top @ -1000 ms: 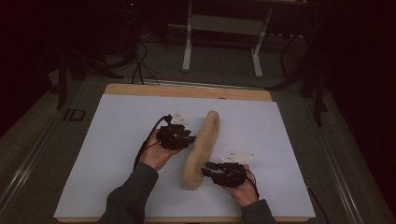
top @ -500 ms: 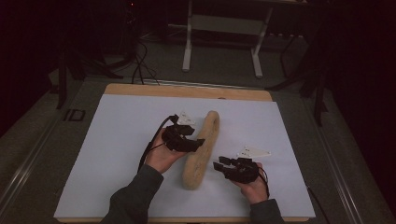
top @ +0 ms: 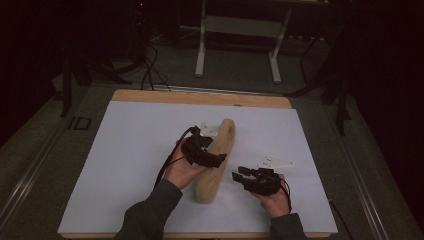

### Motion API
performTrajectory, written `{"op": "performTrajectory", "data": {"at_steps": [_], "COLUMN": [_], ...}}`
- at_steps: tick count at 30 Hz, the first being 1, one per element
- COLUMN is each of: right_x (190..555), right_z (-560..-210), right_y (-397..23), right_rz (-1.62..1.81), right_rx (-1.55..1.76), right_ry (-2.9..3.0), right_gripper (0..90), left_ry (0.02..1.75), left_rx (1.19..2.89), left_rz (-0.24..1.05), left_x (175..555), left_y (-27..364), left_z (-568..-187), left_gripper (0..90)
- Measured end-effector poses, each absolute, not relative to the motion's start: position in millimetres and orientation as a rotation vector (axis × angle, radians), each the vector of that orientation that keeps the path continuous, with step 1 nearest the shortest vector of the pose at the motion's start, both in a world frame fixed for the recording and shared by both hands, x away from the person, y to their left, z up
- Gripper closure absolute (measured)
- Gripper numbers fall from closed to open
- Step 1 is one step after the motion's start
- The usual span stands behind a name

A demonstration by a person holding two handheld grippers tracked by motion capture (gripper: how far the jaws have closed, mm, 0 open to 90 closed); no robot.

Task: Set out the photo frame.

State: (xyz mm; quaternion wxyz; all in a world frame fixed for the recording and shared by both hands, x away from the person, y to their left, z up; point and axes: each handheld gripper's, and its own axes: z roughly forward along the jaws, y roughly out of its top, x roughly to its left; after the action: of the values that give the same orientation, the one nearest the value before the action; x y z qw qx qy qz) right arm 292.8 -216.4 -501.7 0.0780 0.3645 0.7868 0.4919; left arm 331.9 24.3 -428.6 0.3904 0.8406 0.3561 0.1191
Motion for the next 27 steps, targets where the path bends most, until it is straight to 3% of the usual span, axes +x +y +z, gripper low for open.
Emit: {"op": "performTrajectory", "data": {"at_steps": [9, 18, 27], "right_x": [293.3, 293.0, 293.1], "right_z": [-501.9, -501.3, -501.3], "right_y": [-218.2, -219.9, -220.7], "right_rz": [1.468, 1.465, 1.468], "right_rx": [1.096, 1.103, 1.106], "right_ry": [2.350, 2.346, 2.341], "right_gripper": [59.3, 59.4, 59.5], "left_ry": [0.957, 0.995, 0.997], "left_rx": [2.141, 2.165, 2.186], "left_rz": [0.267, 0.215, 0.225], "left_x": [334.4, 334.3, 333.3], "left_y": [21.6, 18.8, 18.2], "left_z": [-435.6, -447.5, -446.0], "left_gripper": [36.9, 32.8, 37.6]}}
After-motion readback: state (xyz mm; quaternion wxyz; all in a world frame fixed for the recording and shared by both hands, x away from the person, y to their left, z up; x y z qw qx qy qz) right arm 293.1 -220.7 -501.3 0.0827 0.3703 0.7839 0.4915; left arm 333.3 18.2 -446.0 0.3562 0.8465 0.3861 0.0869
